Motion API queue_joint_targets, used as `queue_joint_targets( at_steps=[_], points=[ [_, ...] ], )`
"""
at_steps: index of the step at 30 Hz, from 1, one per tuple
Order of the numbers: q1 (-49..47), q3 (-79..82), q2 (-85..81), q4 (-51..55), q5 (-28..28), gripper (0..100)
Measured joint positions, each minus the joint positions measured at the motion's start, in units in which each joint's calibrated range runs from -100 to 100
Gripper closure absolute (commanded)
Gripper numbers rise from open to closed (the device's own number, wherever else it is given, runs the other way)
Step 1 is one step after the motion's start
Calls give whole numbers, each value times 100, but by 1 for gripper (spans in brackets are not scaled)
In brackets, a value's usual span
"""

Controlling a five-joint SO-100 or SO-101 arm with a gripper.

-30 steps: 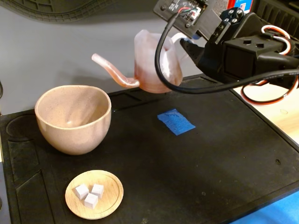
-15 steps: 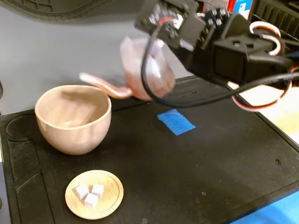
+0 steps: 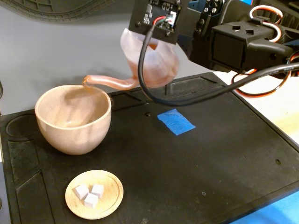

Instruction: Pick up a kettle and pour liquid into a cup.

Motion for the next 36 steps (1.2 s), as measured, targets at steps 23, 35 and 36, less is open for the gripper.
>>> queue_joint_targets(
  at_steps=[23,35,36],
  points=[
    [8,0,0,0,733,99],
    [8,0,0,0,733,99],
    [8,0,0,0,733,99]
  ],
)
